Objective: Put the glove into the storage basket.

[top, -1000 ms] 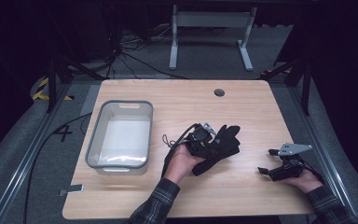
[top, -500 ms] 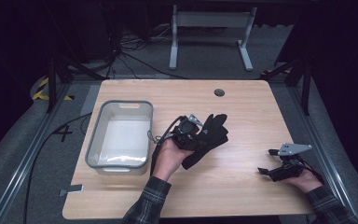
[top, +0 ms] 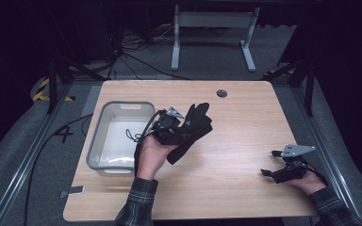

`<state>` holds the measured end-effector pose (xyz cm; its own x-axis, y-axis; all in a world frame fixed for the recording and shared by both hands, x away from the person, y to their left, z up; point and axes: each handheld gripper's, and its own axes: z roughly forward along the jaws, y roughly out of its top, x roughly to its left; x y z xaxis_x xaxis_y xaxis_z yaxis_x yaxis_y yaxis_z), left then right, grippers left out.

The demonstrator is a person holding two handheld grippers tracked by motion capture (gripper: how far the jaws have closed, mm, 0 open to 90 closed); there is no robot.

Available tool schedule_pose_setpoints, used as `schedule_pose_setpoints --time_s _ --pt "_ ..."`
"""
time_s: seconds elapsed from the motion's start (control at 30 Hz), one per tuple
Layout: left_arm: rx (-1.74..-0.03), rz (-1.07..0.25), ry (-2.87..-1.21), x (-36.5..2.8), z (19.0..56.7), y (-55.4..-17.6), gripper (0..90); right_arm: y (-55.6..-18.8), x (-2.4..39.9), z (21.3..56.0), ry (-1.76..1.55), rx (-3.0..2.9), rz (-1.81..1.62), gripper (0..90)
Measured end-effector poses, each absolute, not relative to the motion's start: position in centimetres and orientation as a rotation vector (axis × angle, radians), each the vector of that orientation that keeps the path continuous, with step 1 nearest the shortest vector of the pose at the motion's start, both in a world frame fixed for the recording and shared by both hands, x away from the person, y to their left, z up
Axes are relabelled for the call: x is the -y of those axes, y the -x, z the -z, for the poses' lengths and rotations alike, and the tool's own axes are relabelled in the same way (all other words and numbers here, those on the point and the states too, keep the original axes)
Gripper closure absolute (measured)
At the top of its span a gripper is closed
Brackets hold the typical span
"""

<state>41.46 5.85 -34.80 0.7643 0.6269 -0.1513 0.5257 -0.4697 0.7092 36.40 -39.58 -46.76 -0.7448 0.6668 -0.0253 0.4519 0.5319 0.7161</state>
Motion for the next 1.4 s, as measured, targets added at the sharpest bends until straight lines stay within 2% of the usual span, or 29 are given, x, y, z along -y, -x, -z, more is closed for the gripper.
schedule_pose_setpoints --time_s 0.63,1.0,1.4 --pt "-1.055 -0.281 -2.079 -12.9 34.0 -41.2 65.3 -36.4 39.6 46.8 -0.932 -2.478 -1.031 6.2" --pt "-1.229 -0.379 -1.986 -18.2 34.5 -40.8 65.4 -36.4 39.6 46.8 -0.932 -2.478 -1.03 6.2" --pt "-1.31 -0.372 -1.966 -20.5 36.5 -41.5 65.4 -36.4 39.6 46.8 -0.932 -2.477 -1.031 6.2"
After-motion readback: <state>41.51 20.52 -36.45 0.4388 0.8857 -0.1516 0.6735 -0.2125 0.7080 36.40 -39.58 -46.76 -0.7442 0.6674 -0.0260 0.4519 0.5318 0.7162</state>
